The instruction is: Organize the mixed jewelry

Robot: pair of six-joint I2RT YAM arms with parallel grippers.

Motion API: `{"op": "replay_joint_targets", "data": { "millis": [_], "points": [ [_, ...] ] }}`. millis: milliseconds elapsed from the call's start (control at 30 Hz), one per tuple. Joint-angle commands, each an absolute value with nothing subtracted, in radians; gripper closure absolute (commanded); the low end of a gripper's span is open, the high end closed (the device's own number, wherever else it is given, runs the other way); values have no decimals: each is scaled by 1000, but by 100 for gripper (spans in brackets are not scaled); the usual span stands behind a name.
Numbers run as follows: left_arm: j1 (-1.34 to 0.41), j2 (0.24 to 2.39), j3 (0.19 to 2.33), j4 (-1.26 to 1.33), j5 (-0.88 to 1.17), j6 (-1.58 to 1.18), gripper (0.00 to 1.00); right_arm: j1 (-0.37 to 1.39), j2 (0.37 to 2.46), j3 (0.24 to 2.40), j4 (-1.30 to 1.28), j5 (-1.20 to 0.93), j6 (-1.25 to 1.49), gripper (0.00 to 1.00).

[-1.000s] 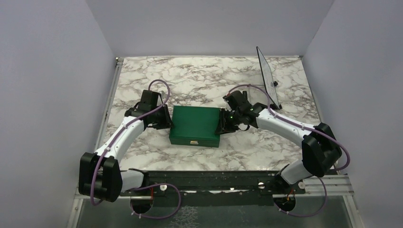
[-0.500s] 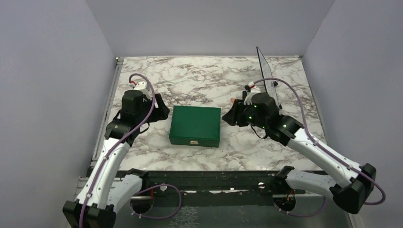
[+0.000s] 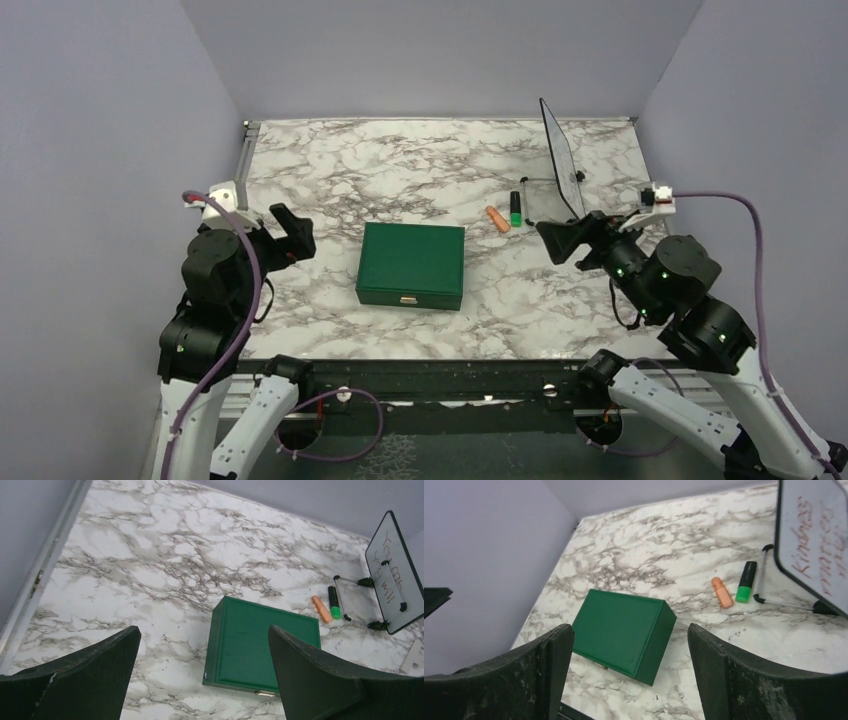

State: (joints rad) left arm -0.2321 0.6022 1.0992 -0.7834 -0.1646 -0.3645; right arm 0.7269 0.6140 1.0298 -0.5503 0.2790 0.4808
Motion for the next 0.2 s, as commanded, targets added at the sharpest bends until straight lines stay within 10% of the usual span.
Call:
{"op": "replay_joint_targets", "data": {
  "millis": [0, 167],
  "points": [
    [-232, 581, 1180, -868, -281, -338, 1, 730, 573, 1093, -659, 444, 446, 11],
    [-232, 576, 1215, -886, -305, -337, 1, 730, 555, 1099, -660, 462, 445, 10]
  ]
}}
